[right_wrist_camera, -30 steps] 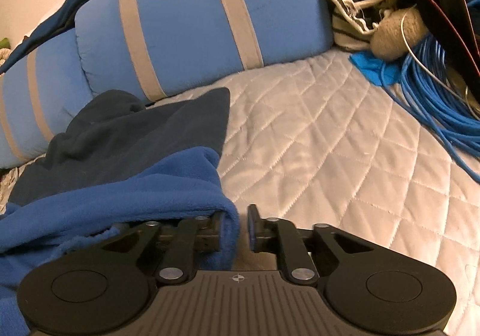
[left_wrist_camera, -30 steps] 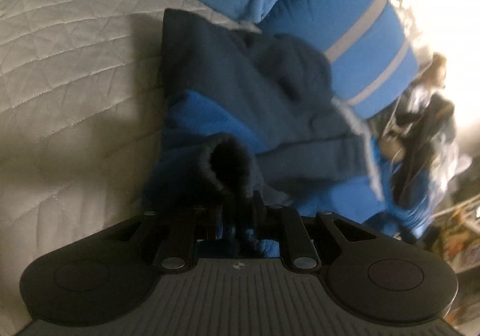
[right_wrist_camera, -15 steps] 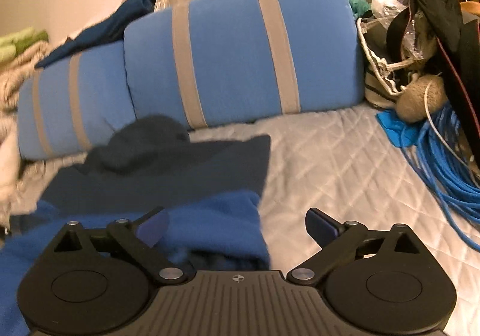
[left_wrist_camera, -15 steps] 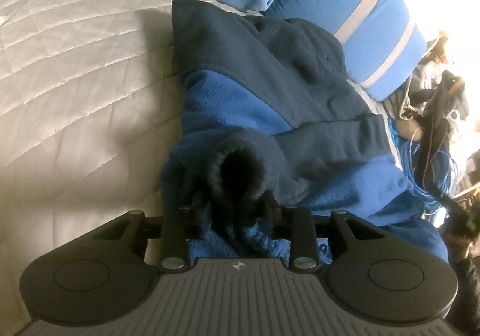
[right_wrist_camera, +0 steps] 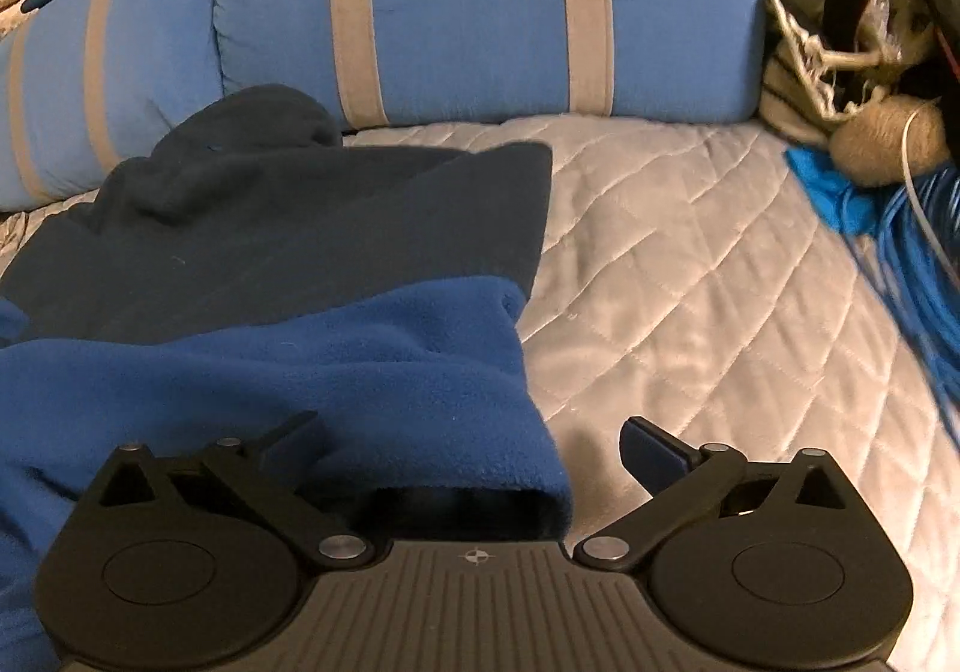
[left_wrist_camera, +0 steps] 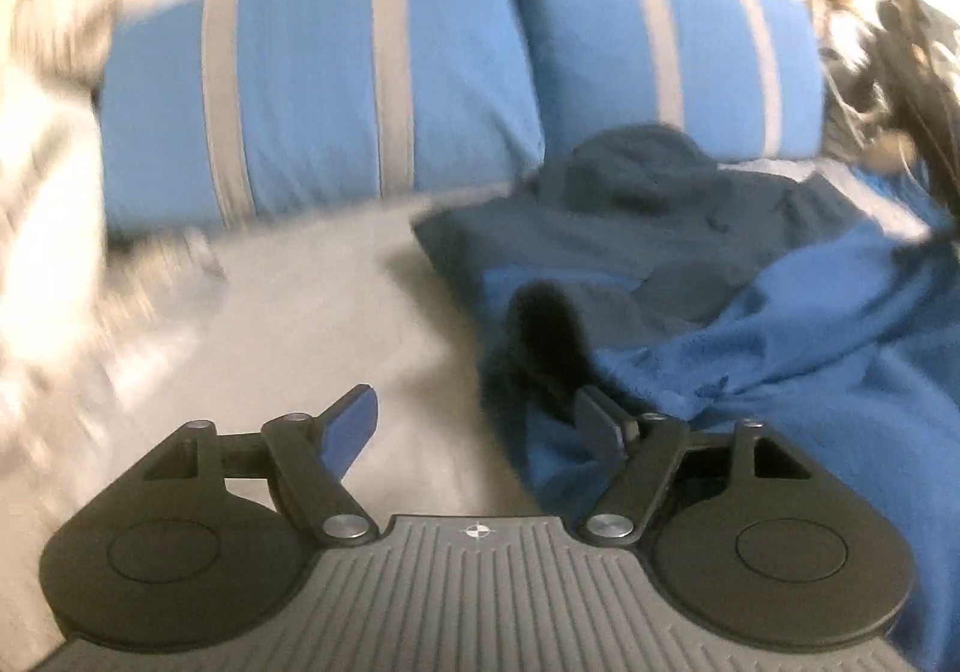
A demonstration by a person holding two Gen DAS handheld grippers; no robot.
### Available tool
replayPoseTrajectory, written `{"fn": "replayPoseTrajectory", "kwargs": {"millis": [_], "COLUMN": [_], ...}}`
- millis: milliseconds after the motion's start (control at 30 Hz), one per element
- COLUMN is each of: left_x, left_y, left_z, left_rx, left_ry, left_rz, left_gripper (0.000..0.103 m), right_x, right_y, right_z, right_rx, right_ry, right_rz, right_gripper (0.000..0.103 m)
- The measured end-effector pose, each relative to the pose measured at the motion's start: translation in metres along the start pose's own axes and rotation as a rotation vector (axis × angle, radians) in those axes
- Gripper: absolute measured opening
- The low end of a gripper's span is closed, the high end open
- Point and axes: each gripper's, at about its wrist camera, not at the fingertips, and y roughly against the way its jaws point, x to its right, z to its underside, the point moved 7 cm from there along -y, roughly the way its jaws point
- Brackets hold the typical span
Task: Fold clothes
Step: 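Grasp the blue fleece fabric with the left gripper and lift it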
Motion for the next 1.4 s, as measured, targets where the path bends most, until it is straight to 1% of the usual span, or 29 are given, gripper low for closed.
{"fn": "replayPoseTrajectory", "kwargs": {"millis": [67,100,167,233,367,467,600,733,833,867,900,933,967,1033,1100,1167,1200,1233,1300,1333,1400], "left_x": [-0.004,-0.007,-0.013,-0.019,-0.026,-0.029,-0.028,-0.026,-0.021,-0.018,-0.016,-0.014,-0.012,-0.008,-0.007,-0.004,-0.002,0.001,0.005,0.007,0.007], "left_y": [0.012,0.019,0.033,0.047,0.070,0.080,0.080,0.067,0.058,0.056,0.056,0.057,0.058,0.065,0.075,0.083,0.087,0.090,0.097,0.099,0.103], "left_z": [-0.002,-0.002,-0.002,-0.002,0.013,0.035,0.069,0.101,0.117,0.122,0.125,0.128,0.129,0.129,0.126,0.120,0.119,0.117,0.113,0.110,0.105], "left_rx": [0.014,0.015,0.018,0.020,0.003,-0.008,-0.052,-0.091,-0.101,-0.105,-0.107,-0.108,-0.108,-0.097,-0.074,-0.050,-0.040,-0.038,-0.037,-0.044,-0.050], "left_ry": [0.036,0.072,0.145,0.208,0.339,0.433,0.566,0.774,0.897,0.926,0.947,0.966,0.981,0.987,0.980,0.986,0.985,0.980,0.971,0.968,0.957], "left_rz": [0.025,0.048,0.111,0.178,0.364,0.481,0.629,0.778,0.860,0.882,0.901,0.919,0.938,0.964,0.972,0.998,1.007,1.010,1.013,1.005,0.967], "left_gripper": [0.074,0.074,0.074,0.074,0.074,0.074,0.074,0.074,0.072,0.070,0.066,0.056,0.050,0.045,0.043,0.033,0.030,0.026,0.021,0.017,0.016], "right_x": [-0.002,-0.002,-0.001,0.006,0.025,0.033,0.045,0.056,0.064,0.065,0.066,0.066,0.067,0.068,0.069,0.070,0.071,0.071,0.072,0.072,0.072], "right_y": [0.012,0.020,0.035,0.053,0.088,0.105,0.127,0.149,0.164,0.167,0.169,0.171,0.174,0.179,0.183,0.187,0.189,0.190,0.192,0.193,0.197], "right_z": [-0.003,-0.004,-0.007,-0.009,-0.013,-0.009,-0.004,0.002,0.007,0.009,0.012,0.015,0.018,0.024,0.029,0.034,0.035,0.036,0.038,0.039,0.041], "right_rx": [0.034,0.055,0.095,0.130,0.190,0.207,0.229,0.251,0.265,0.263,0.262,0.260,0.259,0.257,0.255,0.256,0.257,0.259,0.260,0.260,0.261], "right_ry": [0.051,0.073,0.108,0.105,0.039,0.017,-0.012,-0.041,-0.061,-0.065,-0.070,-0.072,-0.071,-0.069,-0.072,-0.075,-0.076,-0.078,-0.082,-0.085,-0.092], "right_rz": [0.035,0.054,0.088,0.103,0.082,0.072,0.058,0.044,0.033,0.029,0.024,0.021,0.019,0.019,0.019,0.014,0.010,0.007,0.002,-0.001,-0.008], "right_gripper": [0.103,0.103,0.103,0.103,0.103,0.103,0.103,0.103,0.103,0.103,0.103,0.103,0.103,0.103,0.103,0.103,0.103,0.103,0.103,0.103,0.103]}}
